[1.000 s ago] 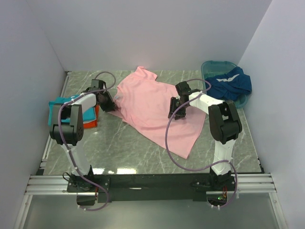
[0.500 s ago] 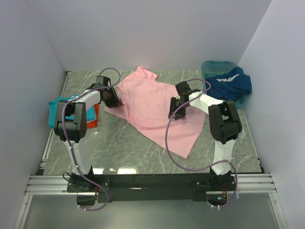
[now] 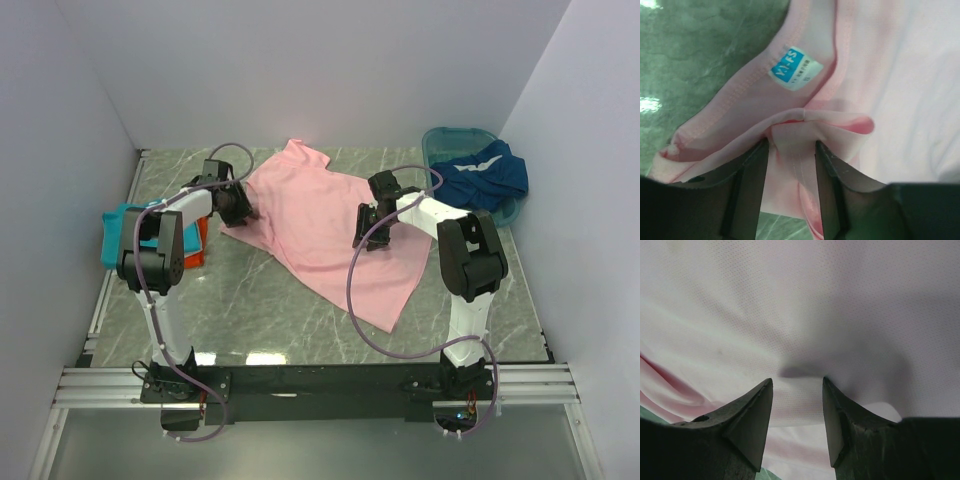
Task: Fold and stack the t-shirts
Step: Flatten the tshirt out, then fold the tshirt
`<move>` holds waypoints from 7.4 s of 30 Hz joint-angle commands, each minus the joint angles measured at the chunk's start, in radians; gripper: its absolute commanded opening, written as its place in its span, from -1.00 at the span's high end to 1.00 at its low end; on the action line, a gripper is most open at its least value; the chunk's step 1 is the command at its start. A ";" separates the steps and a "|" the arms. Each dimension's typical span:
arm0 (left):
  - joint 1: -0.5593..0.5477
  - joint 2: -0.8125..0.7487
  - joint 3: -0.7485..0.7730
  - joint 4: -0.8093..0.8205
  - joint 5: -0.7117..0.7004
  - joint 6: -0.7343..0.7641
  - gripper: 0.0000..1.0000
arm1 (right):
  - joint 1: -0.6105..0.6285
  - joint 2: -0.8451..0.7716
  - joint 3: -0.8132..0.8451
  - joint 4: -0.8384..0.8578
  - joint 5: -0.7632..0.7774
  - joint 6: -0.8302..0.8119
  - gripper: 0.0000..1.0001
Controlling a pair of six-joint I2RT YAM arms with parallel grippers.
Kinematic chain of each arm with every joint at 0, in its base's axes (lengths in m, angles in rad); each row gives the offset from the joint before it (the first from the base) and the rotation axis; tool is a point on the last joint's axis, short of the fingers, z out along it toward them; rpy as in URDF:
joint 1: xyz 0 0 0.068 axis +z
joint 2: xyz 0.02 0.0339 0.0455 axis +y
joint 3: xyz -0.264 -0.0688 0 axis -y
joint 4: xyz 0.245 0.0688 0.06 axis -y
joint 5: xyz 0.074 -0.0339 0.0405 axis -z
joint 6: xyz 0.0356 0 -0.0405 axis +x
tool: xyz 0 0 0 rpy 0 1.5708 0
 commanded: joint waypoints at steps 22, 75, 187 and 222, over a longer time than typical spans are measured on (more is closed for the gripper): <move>0.002 -0.163 -0.121 0.115 0.062 -0.036 0.40 | -0.012 0.009 -0.026 -0.050 0.045 -0.020 -0.04; -0.020 -0.152 -0.015 0.063 -0.056 0.016 0.99 | -0.015 -0.004 -0.032 -0.068 0.063 -0.029 -0.04; 0.013 -0.886 -0.517 -0.085 -0.078 -0.231 0.99 | -0.003 -0.786 -0.591 -0.473 0.071 0.218 1.00; -0.030 -0.261 0.031 0.110 0.079 -0.053 0.99 | -0.333 -0.462 -0.345 -0.321 0.032 -0.006 1.00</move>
